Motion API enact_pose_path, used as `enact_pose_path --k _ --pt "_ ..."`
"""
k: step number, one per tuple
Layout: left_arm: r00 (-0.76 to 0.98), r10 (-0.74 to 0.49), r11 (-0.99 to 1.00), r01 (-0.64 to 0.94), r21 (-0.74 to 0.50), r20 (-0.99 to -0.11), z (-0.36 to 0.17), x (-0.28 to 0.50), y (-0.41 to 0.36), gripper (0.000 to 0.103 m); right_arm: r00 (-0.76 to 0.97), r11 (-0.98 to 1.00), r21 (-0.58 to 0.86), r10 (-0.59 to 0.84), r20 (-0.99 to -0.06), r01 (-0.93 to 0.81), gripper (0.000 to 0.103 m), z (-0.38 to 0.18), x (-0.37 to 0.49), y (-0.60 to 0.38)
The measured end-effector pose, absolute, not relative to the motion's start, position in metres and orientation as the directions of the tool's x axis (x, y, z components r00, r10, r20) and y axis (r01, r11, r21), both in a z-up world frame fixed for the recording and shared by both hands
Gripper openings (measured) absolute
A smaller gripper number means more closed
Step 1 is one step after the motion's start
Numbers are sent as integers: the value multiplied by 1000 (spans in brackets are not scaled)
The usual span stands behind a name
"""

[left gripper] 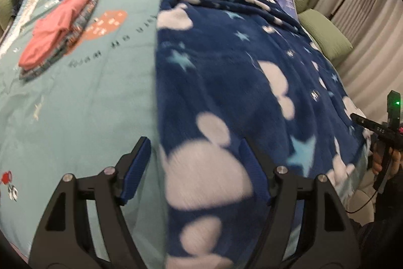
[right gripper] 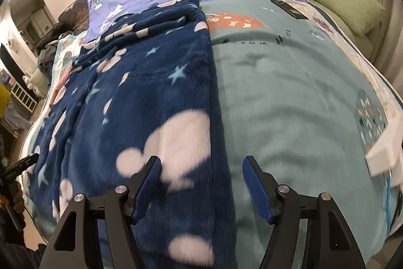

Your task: Fold small clothes

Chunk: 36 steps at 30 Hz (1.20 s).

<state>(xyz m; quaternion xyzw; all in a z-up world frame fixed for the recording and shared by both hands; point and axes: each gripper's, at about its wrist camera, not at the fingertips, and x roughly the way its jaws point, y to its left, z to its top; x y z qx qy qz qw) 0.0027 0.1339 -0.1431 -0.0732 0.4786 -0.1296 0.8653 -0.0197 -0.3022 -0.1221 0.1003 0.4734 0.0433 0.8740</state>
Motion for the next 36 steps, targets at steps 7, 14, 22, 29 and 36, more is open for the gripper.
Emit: enact_pose_path --k 7,14,22,29,36 --pt "514 -354 933 139 -331 -781 -148 -34 144 74 554 971 239 182 -812 31 68 -128 -64 -305" --pt "526 -364 929 154 -335 -769 -149 -46 130 73 580 949 314 245 -777 19 68 -131 -71 -302" --pt "537 -349 929 87 -361 -769 -151 -45 136 25 587 933 360 279 -760 23 30 -135 -63 -300" --pt "594 -355 917 70 -393 -722 -135 -54 134 11 637 877 480 350 -686 35 7 -119 -68 -313" --pt "630 -352 924 118 -363 -692 -100 -73 135 9 710 874 486 354 -609 -20 6 -80 -95 -318"
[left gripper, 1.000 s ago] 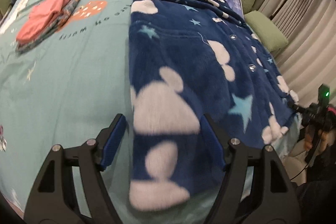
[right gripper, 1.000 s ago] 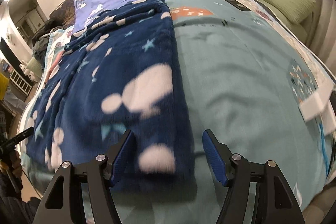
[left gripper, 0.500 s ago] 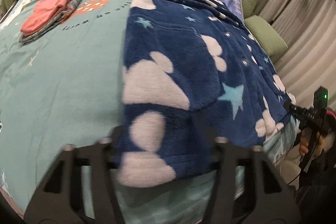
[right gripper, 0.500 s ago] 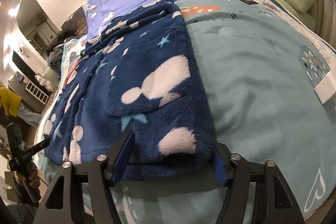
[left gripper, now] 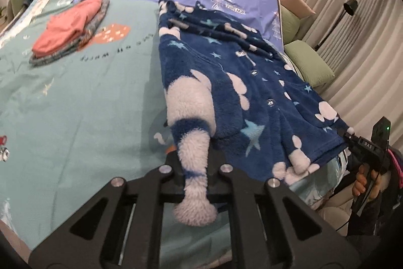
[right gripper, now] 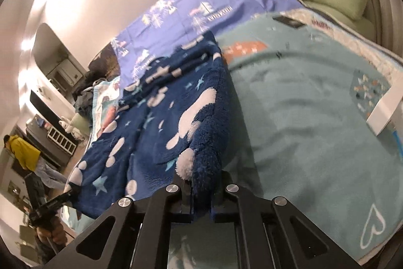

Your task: Fold small clothes

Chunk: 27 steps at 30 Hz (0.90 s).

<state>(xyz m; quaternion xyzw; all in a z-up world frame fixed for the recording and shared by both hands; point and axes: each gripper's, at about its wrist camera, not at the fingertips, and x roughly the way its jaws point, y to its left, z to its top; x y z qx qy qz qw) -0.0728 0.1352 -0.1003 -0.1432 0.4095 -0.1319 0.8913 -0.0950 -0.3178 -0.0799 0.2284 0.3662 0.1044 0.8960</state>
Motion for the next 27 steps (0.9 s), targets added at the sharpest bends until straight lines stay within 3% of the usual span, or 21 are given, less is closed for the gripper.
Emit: enact_pose_path --k 15,27 --pt "589 -400 910 163 -382 -702 -64 -131 142 10 687 909 415 326 -650 -39 6 -55 -160 -320" --pt "637 -464 879 244 -411 -616 -22 -78 130 10 739 875 449 422 -526 -181 7 -16 -123 -314"
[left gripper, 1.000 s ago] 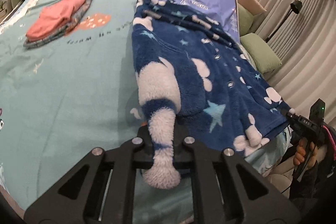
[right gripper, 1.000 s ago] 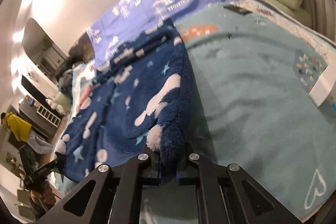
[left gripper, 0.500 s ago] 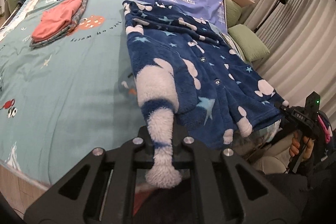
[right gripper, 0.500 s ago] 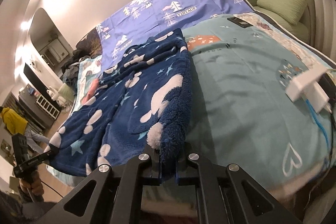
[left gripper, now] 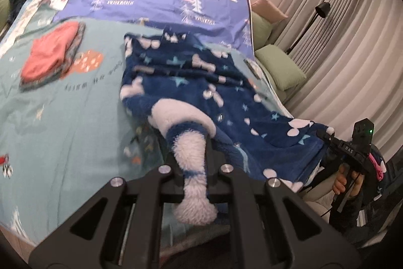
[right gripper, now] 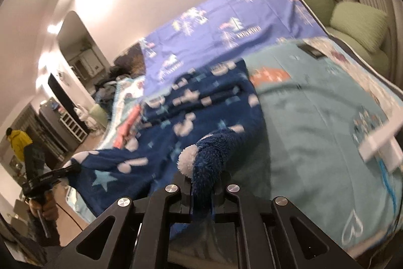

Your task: Fold small clothes

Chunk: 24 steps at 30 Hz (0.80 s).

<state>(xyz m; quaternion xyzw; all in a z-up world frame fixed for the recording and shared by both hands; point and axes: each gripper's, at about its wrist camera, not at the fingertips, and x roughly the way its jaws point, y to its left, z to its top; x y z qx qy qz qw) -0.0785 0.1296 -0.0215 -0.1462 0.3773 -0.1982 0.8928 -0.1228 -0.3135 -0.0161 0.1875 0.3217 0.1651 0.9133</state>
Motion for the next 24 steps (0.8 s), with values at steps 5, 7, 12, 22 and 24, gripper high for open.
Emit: enact_pose_path --k 5,7,12,22,24 --pt "695 -431 889 220 -401 -576 -1 -59 134 10 771 869 458 419 -480 -187 7 6 -96 -320" --pt "726 -396 903 196 -383 -562 5 -48 137 10 781 865 466 419 -463 -187 7 13 -84 -323" --pt "747 -392 900 191 -392 -537 18 -12 138 10 811 865 464 405 -422 -191 7 28 -55 -326" --pt "757 -380 902 176 -395 -532 28 64 133 10 837 883 432 372 -402 -185 7 49 22 -318" --pt "757 -379 900 169 -401 -532 26 74 133 11 836 883 433 370 -405 -181 7 50 36 -316"
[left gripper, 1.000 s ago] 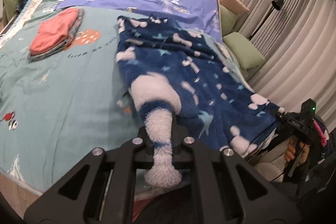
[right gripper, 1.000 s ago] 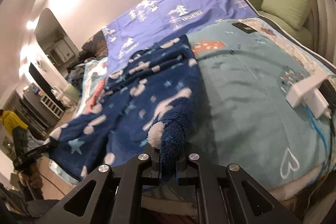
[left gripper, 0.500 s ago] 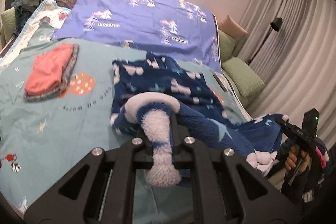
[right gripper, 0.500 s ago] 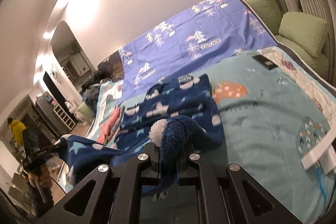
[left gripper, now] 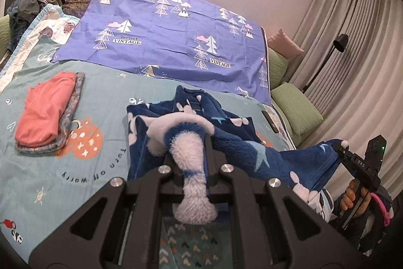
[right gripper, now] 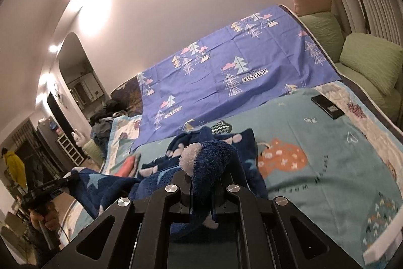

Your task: Fold small clothes

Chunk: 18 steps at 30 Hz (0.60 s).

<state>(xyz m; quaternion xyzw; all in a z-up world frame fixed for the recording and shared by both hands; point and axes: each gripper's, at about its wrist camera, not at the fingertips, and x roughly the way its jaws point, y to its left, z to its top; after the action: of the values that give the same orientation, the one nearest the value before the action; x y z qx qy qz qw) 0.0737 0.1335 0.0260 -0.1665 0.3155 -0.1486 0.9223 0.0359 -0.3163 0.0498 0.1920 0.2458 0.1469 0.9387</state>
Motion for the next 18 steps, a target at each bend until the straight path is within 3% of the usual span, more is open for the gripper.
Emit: enact_pose_path --k 12,18 --pt "759 -372 893 136 -428 -535 19 132 139 11 832 887 429 364 -418 -173 8 48 110 -308" --pt "734 -350 898 85 -432 -582 -3 182 140 11 807 883 445 370 -461 -151 8 34 167 -303"
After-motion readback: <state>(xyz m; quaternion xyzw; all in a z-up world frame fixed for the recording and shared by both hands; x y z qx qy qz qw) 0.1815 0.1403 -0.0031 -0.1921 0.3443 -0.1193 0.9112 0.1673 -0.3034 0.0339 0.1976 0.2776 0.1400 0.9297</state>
